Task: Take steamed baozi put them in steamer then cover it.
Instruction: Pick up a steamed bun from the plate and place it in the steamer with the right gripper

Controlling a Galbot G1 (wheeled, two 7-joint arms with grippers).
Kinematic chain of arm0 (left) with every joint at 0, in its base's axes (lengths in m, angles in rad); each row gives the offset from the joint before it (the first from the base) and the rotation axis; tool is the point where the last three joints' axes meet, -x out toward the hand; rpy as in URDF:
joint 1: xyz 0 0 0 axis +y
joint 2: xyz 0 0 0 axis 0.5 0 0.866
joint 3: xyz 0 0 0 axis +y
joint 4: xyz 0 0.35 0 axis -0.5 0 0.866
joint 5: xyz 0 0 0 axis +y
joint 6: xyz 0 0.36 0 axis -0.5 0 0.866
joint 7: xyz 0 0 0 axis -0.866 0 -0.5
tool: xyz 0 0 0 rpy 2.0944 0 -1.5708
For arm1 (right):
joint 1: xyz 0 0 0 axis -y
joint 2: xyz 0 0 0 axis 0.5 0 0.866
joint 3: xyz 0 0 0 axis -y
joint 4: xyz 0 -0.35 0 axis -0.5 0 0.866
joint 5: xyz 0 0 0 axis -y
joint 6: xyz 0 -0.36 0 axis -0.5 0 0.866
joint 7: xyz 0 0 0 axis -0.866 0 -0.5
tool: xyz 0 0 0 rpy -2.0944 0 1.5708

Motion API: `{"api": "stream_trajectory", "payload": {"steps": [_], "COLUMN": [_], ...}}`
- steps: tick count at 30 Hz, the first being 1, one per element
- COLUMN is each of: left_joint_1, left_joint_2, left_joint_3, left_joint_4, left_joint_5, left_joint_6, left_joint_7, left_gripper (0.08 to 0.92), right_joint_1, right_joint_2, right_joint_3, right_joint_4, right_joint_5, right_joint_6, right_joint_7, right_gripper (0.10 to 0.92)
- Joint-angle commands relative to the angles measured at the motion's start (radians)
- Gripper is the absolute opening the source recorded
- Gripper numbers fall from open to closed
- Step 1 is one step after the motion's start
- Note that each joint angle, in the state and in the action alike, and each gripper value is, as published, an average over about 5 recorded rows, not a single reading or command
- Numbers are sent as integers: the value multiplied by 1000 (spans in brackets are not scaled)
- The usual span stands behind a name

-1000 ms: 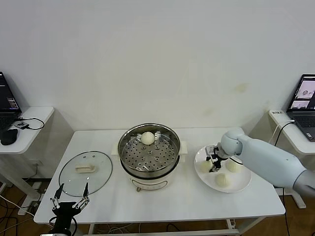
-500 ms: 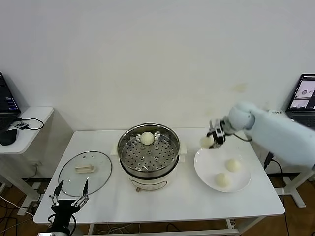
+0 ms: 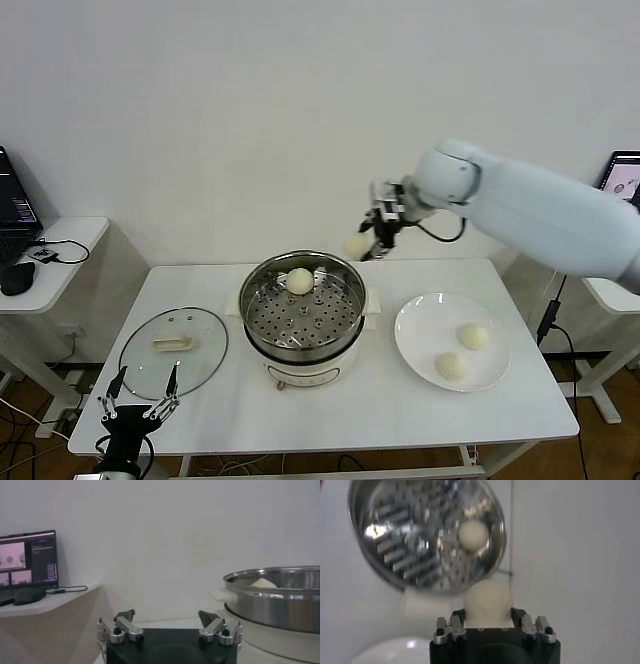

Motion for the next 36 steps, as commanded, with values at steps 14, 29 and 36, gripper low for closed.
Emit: {"api": "stream_trajectory", "payload": {"steps": [14,29,36], "left_joint_1": [0,-6,-11], "left_joint_2": [-13,-11,-12], "left_joint_3": [2,3,7], "left_joint_4": [-21,-17,-12], "left_joint_5": [2,2,4], "left_joint_6": [0,0,-1], "left_joint_7": [2,3,2], "left_gripper": [823,823,823], "right_joint_1": [-160,-220,-223], "right_joint_2": [358,401,404], "right_joint_3": [-53,-42,-30], "right_joint_4": [-141,-239,-242], "right_joint_5": [138,55,64], "right_joint_6": [-150,-132,-131], "right_joint_7": [150,177,190], "right_gripper": [585,585,587]}}
